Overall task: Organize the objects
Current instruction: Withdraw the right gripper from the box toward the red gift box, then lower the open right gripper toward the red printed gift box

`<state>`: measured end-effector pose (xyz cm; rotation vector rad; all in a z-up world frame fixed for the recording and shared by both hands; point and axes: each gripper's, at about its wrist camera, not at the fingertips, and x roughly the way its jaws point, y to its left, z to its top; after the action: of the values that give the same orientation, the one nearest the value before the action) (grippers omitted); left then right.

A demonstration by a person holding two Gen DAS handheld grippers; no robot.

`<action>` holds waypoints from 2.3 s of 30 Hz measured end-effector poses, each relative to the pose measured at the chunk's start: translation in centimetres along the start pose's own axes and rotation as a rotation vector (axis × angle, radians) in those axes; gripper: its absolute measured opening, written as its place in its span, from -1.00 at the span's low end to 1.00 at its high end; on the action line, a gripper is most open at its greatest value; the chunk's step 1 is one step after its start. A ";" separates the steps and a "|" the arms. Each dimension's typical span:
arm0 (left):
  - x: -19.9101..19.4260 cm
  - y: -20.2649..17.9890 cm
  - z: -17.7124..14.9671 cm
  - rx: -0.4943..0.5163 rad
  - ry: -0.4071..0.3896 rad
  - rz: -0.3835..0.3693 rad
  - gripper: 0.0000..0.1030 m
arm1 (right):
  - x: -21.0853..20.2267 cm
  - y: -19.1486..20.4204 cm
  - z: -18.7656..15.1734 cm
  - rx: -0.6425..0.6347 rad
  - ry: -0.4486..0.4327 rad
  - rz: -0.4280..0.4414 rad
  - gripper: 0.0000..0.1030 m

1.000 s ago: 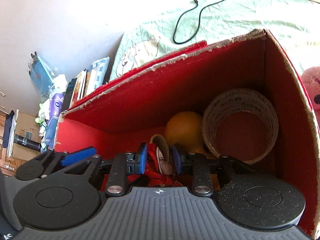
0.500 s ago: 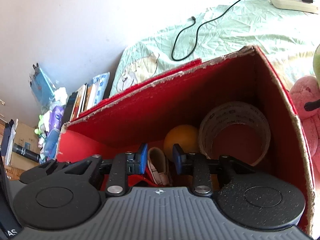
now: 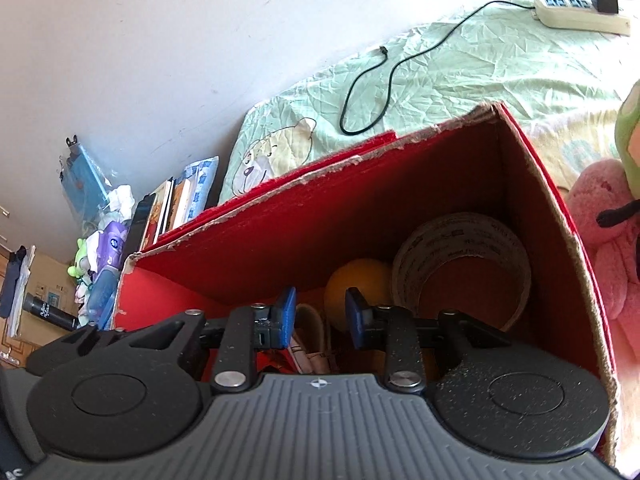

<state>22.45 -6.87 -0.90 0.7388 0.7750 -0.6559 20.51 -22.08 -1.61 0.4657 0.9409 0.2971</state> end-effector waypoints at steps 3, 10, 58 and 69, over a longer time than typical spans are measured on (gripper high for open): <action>-1.5 -0.5 -0.2 0.002 -0.027 0.011 0.83 | -0.6 0.3 -0.2 -0.023 -0.026 -0.021 -0.41; -4.7 -1.0 -0.7 -0.032 -0.069 0.057 0.84 | -3.5 0.8 -0.7 -0.071 -0.085 -0.042 -0.41; -12.2 -7.2 -12.0 -0.259 0.067 0.186 0.92 | -13.8 -0.5 -11.1 -0.199 -0.059 0.173 -0.14; -10.7 -9.6 -13.8 -0.235 0.134 0.178 0.92 | -13.6 -2.8 -13.1 -0.139 0.002 0.152 -0.08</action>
<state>4.20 1.01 -2.42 0.6318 0.8812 -0.3498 2.18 -27.14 -0.01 0.4095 0.8819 0.4973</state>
